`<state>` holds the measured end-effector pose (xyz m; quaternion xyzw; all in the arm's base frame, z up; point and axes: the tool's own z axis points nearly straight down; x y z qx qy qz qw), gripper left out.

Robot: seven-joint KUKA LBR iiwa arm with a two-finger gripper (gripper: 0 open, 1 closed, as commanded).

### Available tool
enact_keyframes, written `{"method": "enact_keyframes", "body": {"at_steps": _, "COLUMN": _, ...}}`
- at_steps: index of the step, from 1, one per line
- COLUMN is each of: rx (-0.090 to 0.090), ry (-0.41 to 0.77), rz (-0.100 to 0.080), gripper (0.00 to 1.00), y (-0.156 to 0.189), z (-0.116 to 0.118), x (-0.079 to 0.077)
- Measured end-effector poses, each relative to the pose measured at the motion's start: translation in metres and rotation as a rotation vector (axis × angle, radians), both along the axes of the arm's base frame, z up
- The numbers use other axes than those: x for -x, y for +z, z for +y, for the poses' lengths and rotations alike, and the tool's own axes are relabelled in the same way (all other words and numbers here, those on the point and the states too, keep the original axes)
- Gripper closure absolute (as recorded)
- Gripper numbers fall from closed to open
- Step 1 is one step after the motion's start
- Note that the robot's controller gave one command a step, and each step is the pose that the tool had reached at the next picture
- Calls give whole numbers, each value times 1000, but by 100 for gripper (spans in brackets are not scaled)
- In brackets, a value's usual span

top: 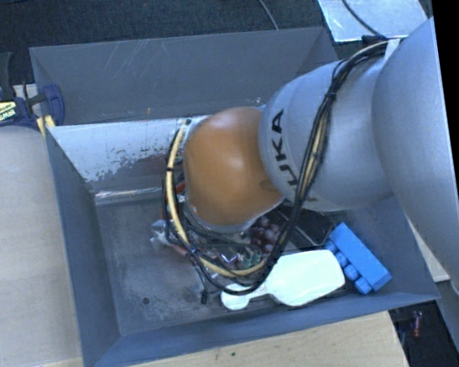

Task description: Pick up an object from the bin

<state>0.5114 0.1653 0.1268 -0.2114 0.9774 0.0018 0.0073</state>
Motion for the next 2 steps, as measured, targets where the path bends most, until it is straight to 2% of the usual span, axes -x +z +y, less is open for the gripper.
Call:
{"method": "enact_keyframes", "body": {"at_steps": 1, "rx": -2, "ry": 6, "rz": -1, "gripper": 0, "y": 1, "z": -1, "x": 0}}
{"method": "enact_keyframes", "body": {"at_steps": 2, "rx": -2, "ry": 126, "rz": -9, "gripper": 0, "y": 36, "z": 20, "x": -27}}
